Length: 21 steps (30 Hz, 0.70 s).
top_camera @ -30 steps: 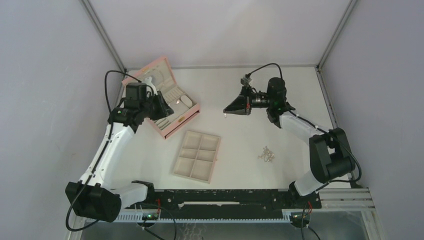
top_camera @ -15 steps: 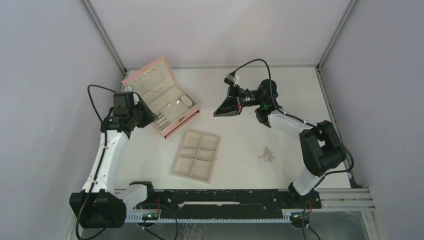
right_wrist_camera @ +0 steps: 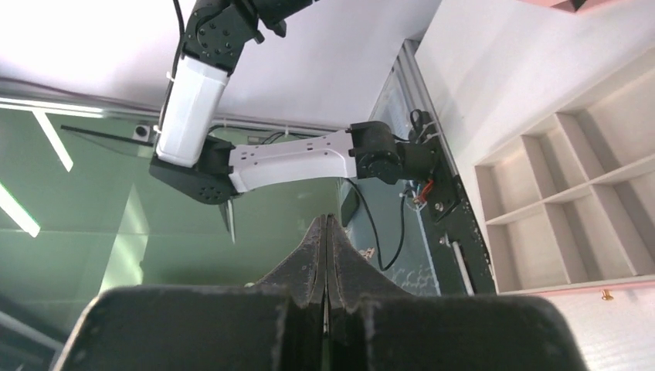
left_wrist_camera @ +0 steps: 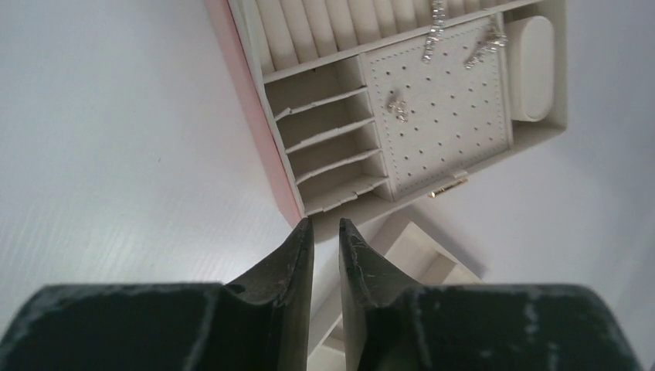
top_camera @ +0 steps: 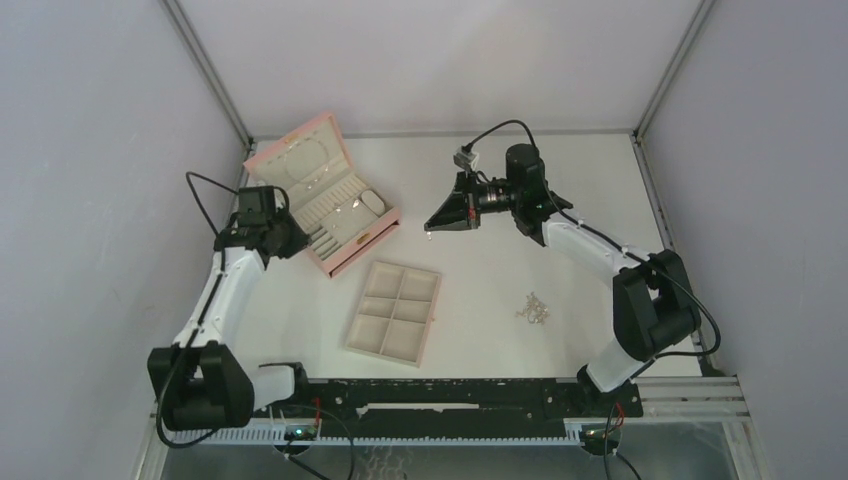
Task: Organize the mixed jewelry
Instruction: Pick up the jewelry from the center of the board.
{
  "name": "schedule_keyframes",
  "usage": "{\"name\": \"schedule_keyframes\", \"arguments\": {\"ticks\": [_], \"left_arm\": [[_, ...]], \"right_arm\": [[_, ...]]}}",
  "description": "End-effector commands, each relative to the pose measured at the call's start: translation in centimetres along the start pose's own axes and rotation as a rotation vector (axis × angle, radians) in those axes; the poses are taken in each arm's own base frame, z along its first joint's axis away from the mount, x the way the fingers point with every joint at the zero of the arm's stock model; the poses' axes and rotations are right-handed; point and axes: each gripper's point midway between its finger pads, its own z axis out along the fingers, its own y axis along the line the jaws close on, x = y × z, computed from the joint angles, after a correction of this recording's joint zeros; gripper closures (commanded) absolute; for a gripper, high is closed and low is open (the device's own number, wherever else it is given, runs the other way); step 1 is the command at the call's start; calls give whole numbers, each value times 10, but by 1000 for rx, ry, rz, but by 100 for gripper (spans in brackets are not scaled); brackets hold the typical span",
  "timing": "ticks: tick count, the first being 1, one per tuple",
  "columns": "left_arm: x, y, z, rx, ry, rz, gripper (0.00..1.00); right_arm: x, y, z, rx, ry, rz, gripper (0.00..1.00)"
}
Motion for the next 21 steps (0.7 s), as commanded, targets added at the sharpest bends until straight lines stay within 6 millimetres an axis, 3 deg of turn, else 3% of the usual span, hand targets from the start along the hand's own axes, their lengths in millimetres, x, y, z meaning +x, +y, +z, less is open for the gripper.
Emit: {"name": "schedule_keyframes", "arguments": {"ticks": [1, 7, 13, 21], "left_arm": [[-22, -1, 21, -34, -50, -54, 79], [-22, 10, 36, -94, -42, -122, 82], [-10, 18, 40, -121, -10, -128, 75], [-1, 19, 52, -114, 17, -128, 74]], "right_arm": [[-2, 4, -5, 58, -42, -65, 100], [3, -1, -7, 93, -42, -74, 100], [3, -5, -5, 100, -40, -68, 100], [3, -9, -1, 98, -33, -61, 100]]}}
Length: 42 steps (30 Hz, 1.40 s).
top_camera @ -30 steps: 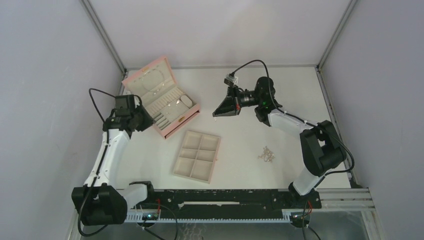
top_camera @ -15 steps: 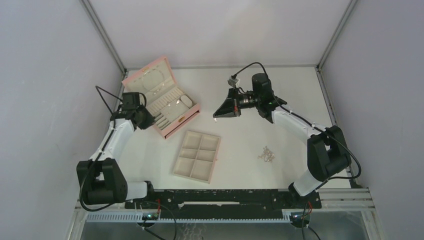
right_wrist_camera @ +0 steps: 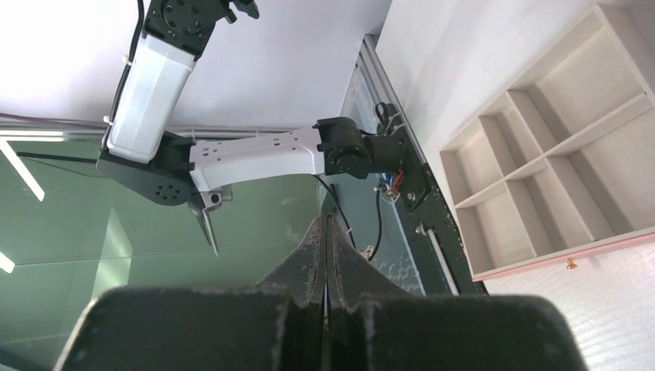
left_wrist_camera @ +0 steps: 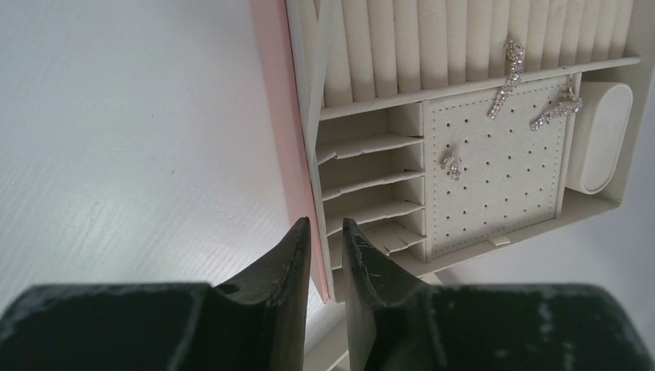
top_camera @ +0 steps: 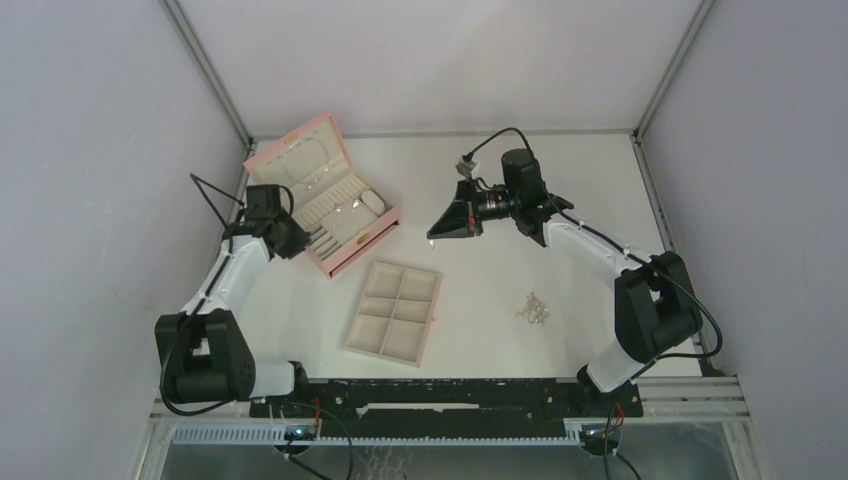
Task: Organize the mixed jewelry
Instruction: Pick up the jewelry from the center of the board, then move the jewelry box to the center of the board.
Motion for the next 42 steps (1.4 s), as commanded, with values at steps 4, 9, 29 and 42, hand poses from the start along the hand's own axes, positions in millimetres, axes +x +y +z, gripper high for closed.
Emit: {"name": "schedule_keyframes", "arguments": {"ticks": [4, 9, 29, 42], "left_arm": [[0, -7, 13, 19, 10, 18, 74], [6, -1, 21, -14, 31, 26, 75], [54, -77, 33, 148, 223, 317, 100], [103, -160, 6, 357, 296, 596, 100]], "right_arm": [[-4, 18, 0, -18, -19, -85, 100], [-4, 18, 1, -17, -18, -84, 100], [-5, 9, -5, 26, -36, -71, 100], [-18, -5, -48, 51, -82, -47, 100]]}}
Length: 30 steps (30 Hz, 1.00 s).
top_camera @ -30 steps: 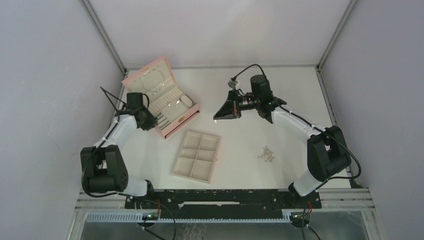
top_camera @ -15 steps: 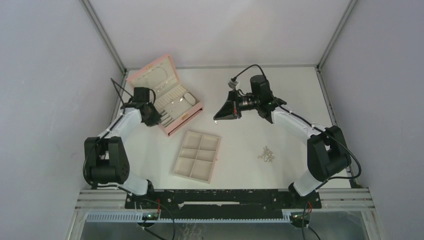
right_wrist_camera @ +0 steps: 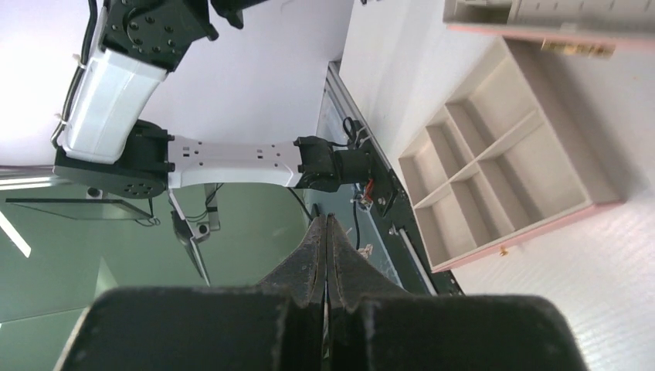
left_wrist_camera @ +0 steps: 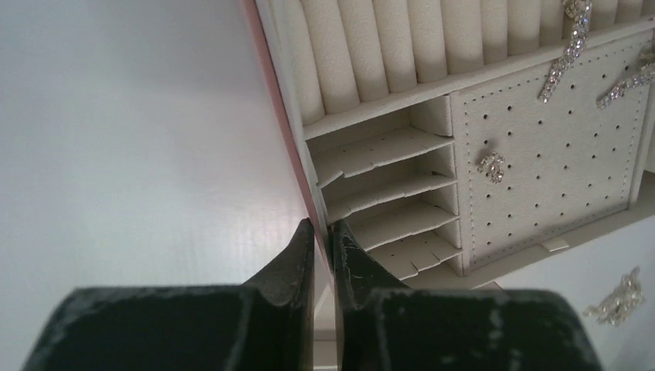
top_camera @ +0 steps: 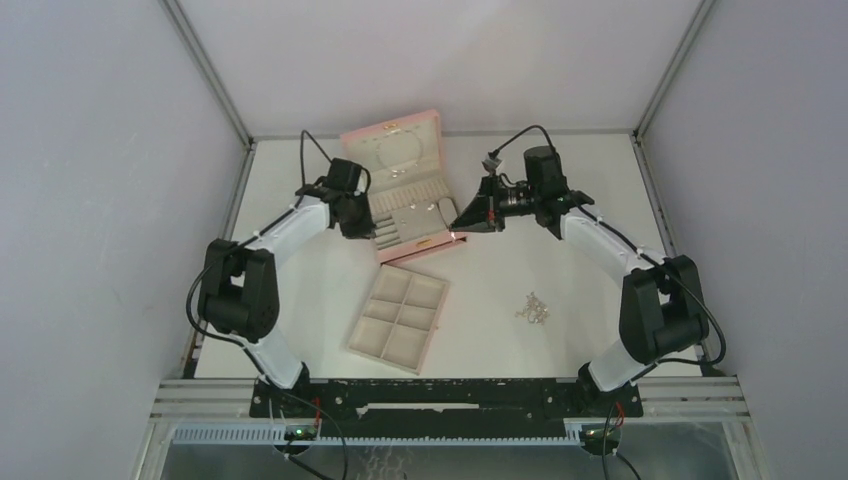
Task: Organize the mixed jewelry
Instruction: Move the jewelry box to the center of the board.
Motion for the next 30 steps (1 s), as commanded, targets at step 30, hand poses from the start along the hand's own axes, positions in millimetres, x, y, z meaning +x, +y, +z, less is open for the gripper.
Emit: {"name": "schedule_keyframes", "arguments": {"ticks": [30], "left_arm": [[-68, -49, -116, 272, -226, 107, 69]], "right_arm": [[-39, -73, 5, 232, 62, 52, 100]]}}
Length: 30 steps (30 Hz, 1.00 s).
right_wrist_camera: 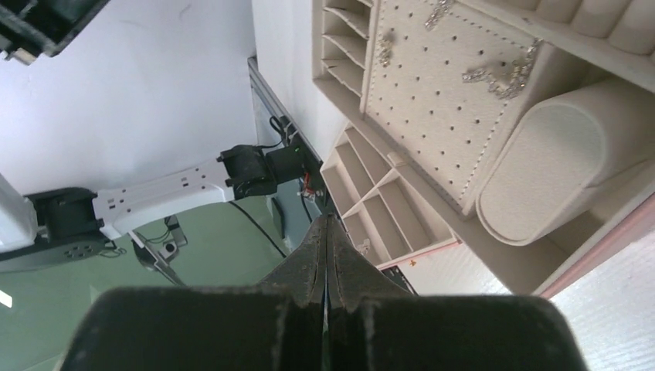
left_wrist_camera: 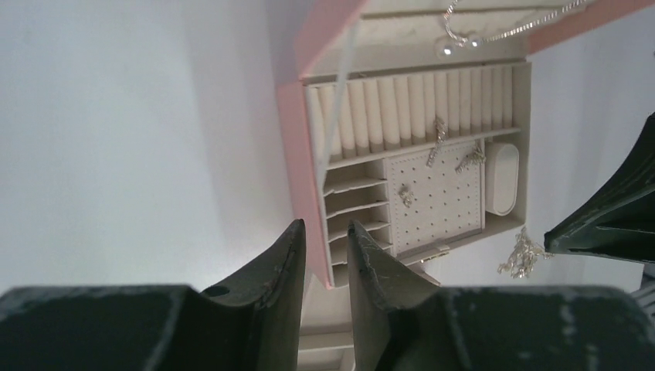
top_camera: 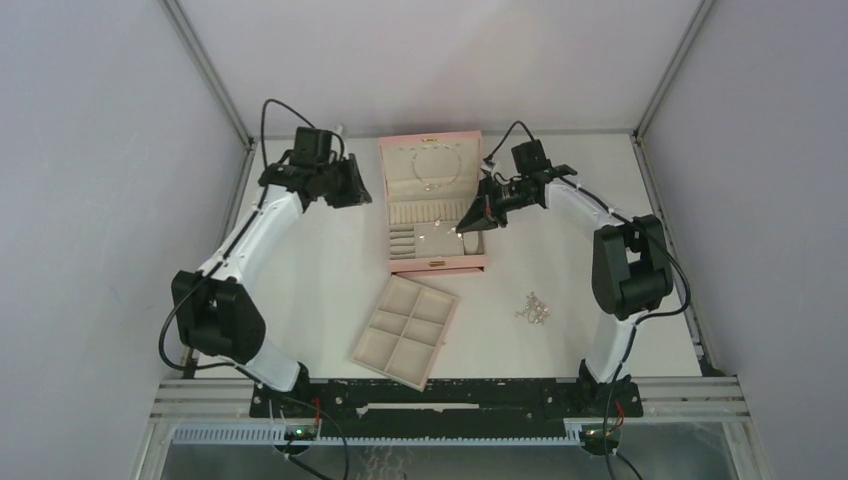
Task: Organize the mixed jewelry
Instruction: Move the jewelry box to the center of the board.
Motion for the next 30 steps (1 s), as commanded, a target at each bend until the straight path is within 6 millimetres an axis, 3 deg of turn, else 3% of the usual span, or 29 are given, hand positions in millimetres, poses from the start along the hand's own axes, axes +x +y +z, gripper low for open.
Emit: {"name": "schedule_keyframes", "arguments": {"ticks": [1, 5, 13, 22, 30], "left_arm": [[-20, -2, -31, 60, -121, 7, 69], [-17, -7, -37, 111, -165, 15, 69], [-7, 3, -32, 88, -141, 14, 70], [-5, 6, -26, 86, -125, 8, 70], [-8, 9, -30, 73, -154, 4, 70]], "right_arm": [[-12, 3, 3, 43, -30, -31, 100], [-18, 0, 18, 68, -20, -11, 100], [-35, -16, 40, 141, -62, 70, 100], [-39, -34, 42, 181, -70, 99, 100], [-45, -35, 44, 172, -85, 104, 100]]}}
